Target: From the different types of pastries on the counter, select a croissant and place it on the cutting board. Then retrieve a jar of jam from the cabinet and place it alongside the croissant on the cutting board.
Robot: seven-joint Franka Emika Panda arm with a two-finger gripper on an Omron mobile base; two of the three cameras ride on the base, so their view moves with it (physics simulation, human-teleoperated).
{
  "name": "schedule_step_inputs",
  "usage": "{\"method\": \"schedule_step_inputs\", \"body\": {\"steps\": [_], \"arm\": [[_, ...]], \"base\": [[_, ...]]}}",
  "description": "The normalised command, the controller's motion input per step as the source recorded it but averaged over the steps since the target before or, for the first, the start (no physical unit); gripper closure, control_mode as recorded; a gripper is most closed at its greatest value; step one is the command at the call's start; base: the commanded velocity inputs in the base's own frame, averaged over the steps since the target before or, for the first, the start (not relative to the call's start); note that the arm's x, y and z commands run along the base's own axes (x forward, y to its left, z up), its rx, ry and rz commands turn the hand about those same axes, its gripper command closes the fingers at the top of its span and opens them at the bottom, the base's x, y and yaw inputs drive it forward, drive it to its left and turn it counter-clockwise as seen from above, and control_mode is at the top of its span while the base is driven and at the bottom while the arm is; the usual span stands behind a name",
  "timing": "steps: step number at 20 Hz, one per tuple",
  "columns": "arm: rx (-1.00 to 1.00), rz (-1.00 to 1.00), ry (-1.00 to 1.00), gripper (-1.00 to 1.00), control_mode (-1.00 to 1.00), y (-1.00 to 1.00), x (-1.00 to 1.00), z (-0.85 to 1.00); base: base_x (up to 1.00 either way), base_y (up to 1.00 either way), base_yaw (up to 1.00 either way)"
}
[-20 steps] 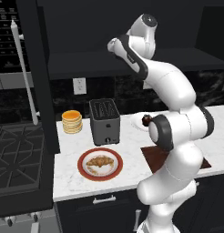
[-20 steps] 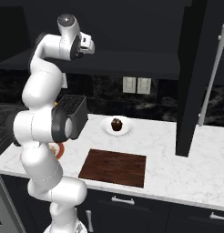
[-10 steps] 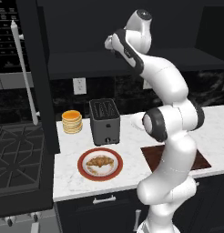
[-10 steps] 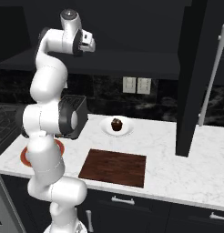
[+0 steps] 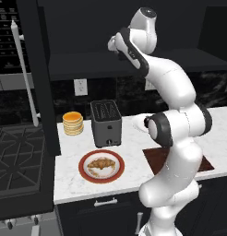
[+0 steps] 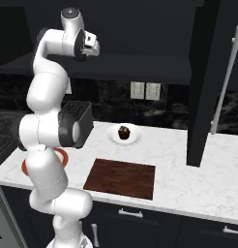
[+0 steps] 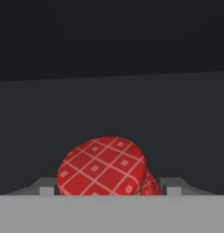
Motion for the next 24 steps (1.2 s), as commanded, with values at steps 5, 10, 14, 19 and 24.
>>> {"method": "schedule_step_inputs", "body": {"steps": [5,10,14,19,24], "arm": [[0.0,-0.05,-0.41,1.0,-1.0,0.06,-1.0,-0.53],[0.04,-0.04,-0.31,1.0,-1.0,0.0,-1.0,-0.3],[0.02,-0.01,-0.03,1.0,-1.0,0.0,-0.83,0.57],[0.04,0.0,0.08,1.0,-1.0,0.0,-0.13,0.52],[0.0,0.0,0.13,1.0,-1.0,-0.36,-0.82,-0.59]], "base": [[0.0,0.0,0.0],[0.0,0.0,0.0],[0.0,0.0,0.0],[0.0,0.0,0.0],[0.0,0.0,0.0]]}}
